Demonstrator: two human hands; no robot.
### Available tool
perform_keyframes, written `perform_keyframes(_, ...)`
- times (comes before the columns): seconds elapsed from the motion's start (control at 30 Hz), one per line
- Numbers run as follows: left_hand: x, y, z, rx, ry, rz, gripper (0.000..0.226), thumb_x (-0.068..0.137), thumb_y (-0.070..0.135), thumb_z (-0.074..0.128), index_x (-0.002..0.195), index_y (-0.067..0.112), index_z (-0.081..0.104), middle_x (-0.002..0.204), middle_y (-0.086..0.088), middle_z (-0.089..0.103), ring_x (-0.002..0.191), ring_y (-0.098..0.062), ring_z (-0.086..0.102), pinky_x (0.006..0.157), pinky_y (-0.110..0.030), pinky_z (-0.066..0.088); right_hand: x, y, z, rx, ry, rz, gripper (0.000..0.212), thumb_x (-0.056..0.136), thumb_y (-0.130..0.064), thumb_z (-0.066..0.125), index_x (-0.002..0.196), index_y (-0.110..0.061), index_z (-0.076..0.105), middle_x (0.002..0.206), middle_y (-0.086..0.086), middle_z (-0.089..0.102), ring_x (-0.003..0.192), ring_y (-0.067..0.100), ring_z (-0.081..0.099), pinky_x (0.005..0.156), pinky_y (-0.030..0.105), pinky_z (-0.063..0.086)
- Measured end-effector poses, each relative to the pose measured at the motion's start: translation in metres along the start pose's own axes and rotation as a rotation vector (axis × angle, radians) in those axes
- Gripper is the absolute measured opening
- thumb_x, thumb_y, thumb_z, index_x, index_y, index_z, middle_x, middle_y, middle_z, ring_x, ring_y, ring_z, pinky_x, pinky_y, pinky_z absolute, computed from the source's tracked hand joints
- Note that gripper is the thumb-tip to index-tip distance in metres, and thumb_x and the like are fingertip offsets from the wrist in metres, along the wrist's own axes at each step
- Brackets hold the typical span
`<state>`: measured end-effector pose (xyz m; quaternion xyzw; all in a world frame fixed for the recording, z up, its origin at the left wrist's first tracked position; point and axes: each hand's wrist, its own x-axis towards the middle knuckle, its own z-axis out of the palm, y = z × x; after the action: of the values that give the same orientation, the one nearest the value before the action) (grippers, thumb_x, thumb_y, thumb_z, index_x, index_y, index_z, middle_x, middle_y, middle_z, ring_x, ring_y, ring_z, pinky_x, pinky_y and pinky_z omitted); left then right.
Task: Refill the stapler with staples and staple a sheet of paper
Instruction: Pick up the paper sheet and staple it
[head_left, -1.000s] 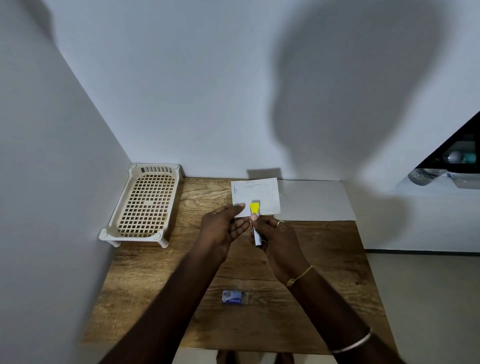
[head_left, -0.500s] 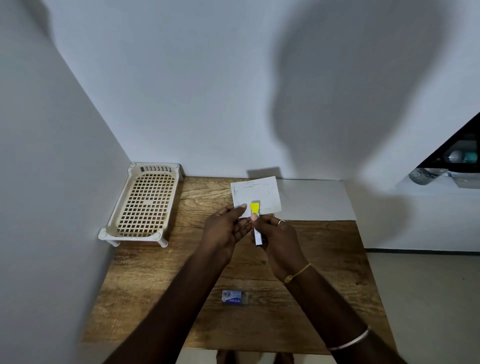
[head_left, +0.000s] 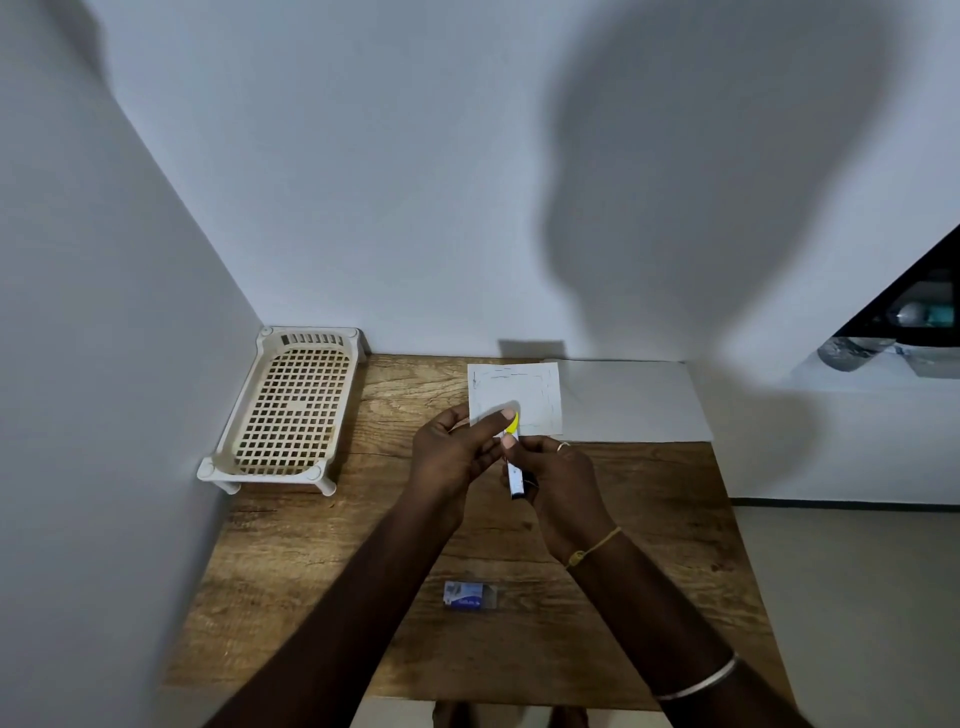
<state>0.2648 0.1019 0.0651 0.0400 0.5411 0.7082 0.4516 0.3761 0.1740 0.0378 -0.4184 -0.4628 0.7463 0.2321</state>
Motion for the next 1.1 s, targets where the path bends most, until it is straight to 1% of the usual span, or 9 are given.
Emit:
perform_keyframes(0.17, 0.000, -0.003, -0.001, -0.022, -0.015, 0.005, 0.049, 0.074, 0.017, 0.091, 0.119, 0.008, 0.072, 0.110, -0.011, 0.079, 0.099, -0.028, 0.077, 0.074, -0.029, 0.062, 0.001, 0.001, -0.001, 0.017, -0.004, 0.007, 0.025, 0.084, -0.020, 0.080, 0.101, -0.002, 0.078, 0.097, 0.020, 0.078, 0.094, 0.038, 0.076, 0.085, 0.047, 0.061)
perform_keyframes(0.3, 0.000, -0.004, 0.000, -0.024, -0.021, -0.002, 0.050, 0.073, 0.017, 0.091, 0.119, 0.009, 0.072, 0.111, -0.011, 0.079, 0.101, -0.029, 0.077, 0.075, -0.030, 0.062, 0.000, 0.001, 0.000, 0.012, -0.007, -0.001, 0.023, 0.084, -0.021, 0.080, 0.099, -0.004, 0.079, 0.095, 0.018, 0.079, 0.085, 0.029, 0.076, 0.070, 0.035, 0.058)
perform_keyframes(0.57, 0.003, -0.004, -0.002, -0.032, -0.016, -0.005, 0.048, 0.074, 0.016, 0.090, 0.118, 0.008, 0.072, 0.110, -0.010, 0.079, 0.100, -0.029, 0.077, 0.075, -0.030, 0.062, 0.005, 0.006, 0.001, -0.010, 0.020, 0.014, 0.030, 0.081, -0.025, 0.083, 0.101, -0.004, 0.078, 0.099, 0.018, 0.078, 0.094, 0.036, 0.075, 0.082, 0.047, 0.060)
perform_keyframes(0.7, 0.004, -0.004, -0.001, -0.041, -0.024, -0.014, 0.043, 0.077, 0.013, 0.088, 0.117, 0.007, 0.072, 0.109, -0.011, 0.079, 0.098, -0.029, 0.077, 0.074, -0.030, 0.062, 0.007, 0.007, 0.002, -0.032, 0.035, 0.012, 0.029, 0.080, -0.026, 0.084, 0.099, -0.004, 0.079, 0.095, 0.019, 0.078, 0.079, 0.024, 0.073, 0.061, 0.031, 0.054)
perform_keyframes(0.77, 0.005, -0.004, -0.002, -0.029, -0.028, -0.020, 0.042, 0.077, 0.013, 0.088, 0.116, 0.007, 0.073, 0.109, -0.011, 0.079, 0.098, -0.028, 0.077, 0.074, -0.029, 0.062, 0.008, 0.007, 0.001, -0.059, 0.040, 0.001, 0.029, 0.080, -0.028, 0.084, 0.098, -0.005, 0.079, 0.093, 0.017, 0.079, 0.075, 0.020, 0.072, 0.058, 0.029, 0.052)
perform_keyframes(0.83, 0.006, -0.002, -0.003, -0.027, -0.051, -0.036, 0.042, 0.078, 0.013, 0.087, 0.116, 0.005, 0.073, 0.111, -0.013, 0.078, 0.101, -0.029, 0.077, 0.077, -0.030, 0.062, 0.009, 0.007, 0.001, -0.075, 0.043, -0.016, 0.031, 0.080, -0.030, 0.083, 0.099, -0.007, 0.079, 0.093, 0.016, 0.079, 0.079, 0.024, 0.073, 0.061, 0.031, 0.055)
perform_keyframes(0.93, 0.009, 0.002, -0.002, -0.049, -0.111, -0.064, 0.048, 0.074, 0.023, 0.089, 0.117, 0.006, 0.075, 0.116, -0.014, 0.077, 0.105, -0.030, 0.075, 0.082, -0.031, 0.062, 0.012, 0.006, 0.000, -0.078, 0.058, -0.025, 0.032, 0.081, -0.031, 0.083, 0.101, -0.007, 0.079, 0.098, 0.017, 0.078, 0.094, 0.038, 0.073, 0.074, 0.044, 0.059)
perform_keyframes(1.0, 0.010, 0.004, -0.002, -0.052, -0.136, -0.074, 0.049, 0.071, 0.027, 0.091, 0.114, 0.008, 0.078, 0.116, -0.012, 0.077, 0.105, -0.030, 0.075, 0.083, -0.031, 0.062, 0.012, 0.005, 0.001, -0.061, 0.067, -0.020, 0.031, 0.080, -0.029, 0.084, 0.100, -0.006, 0.079, 0.098, 0.017, 0.078, 0.097, 0.041, 0.073, 0.081, 0.052, 0.060)
perform_keyframes(1.1, 0.010, 0.004, 0.000, -0.039, -0.113, -0.066, 0.050, 0.068, 0.023, 0.092, 0.112, 0.005, 0.077, 0.114, -0.014, 0.077, 0.104, -0.030, 0.076, 0.082, -0.031, 0.062, 0.011, 0.003, 0.001, -0.048, 0.078, -0.018, 0.030, 0.079, -0.027, 0.085, 0.099, -0.005, 0.079, 0.096, 0.019, 0.078, 0.092, 0.038, 0.073, 0.077, 0.048, 0.059)
